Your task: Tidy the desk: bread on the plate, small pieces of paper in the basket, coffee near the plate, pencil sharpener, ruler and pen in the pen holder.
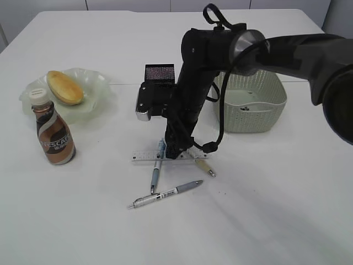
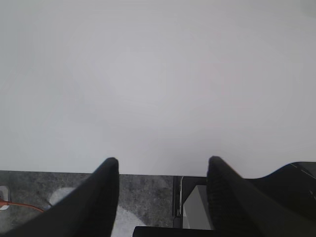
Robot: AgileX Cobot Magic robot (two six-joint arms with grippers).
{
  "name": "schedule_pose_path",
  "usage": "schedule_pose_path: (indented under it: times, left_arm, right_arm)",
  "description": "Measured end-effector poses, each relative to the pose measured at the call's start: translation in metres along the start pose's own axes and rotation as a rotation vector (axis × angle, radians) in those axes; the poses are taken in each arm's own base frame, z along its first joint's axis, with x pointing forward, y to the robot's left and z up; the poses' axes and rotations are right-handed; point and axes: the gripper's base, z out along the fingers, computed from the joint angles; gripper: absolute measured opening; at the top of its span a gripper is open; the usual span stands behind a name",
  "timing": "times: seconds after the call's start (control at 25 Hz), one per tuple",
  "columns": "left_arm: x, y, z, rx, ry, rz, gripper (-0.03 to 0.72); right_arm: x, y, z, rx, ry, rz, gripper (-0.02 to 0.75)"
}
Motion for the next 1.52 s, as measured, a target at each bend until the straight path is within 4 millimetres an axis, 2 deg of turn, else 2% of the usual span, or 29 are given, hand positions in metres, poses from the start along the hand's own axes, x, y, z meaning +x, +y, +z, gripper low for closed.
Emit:
schedule_pose_path:
  times: [0.32, 0.6, 1.0, 1.12, 1.32, 1.52]
  left_arm:
    - [0.000, 0.000, 0.000, 0.000, 0.000, 0.000, 0.416]
    - [0.000, 0.000, 0.000, 0.000, 0.000, 0.000, 0.415]
    - [0.000, 0.000, 0.000, 0.000, 0.000, 0.000, 0.414]
    - [0.000, 0.000, 0.000, 0.000, 0.000, 0.000, 0.414]
    - [0.000, 0.000, 0.000, 0.000, 0.000, 0.000, 0.413]
    - [0.000, 0.000, 0.000, 0.000, 0.000, 0.000, 0.413]
  right_arm:
    - [0.000, -0.001, 0.005, 0.000, -0.009, 0.007, 0.512]
    - [0.005, 0.001, 0.027, -0.039, 0.001, 0.023, 0.512]
    - [0.005, 0.001, 0.029, -0.042, 0.001, 0.025, 0.508]
    - [0.006, 0.001, 0.029, -0.043, 0.002, 0.025, 0.454]
    - [0.006, 0.002, 0.029, -0.052, 0.005, 0.024, 0.275]
    - [0.006, 0.003, 0.028, -0.068, 0.012, 0.027, 0.262]
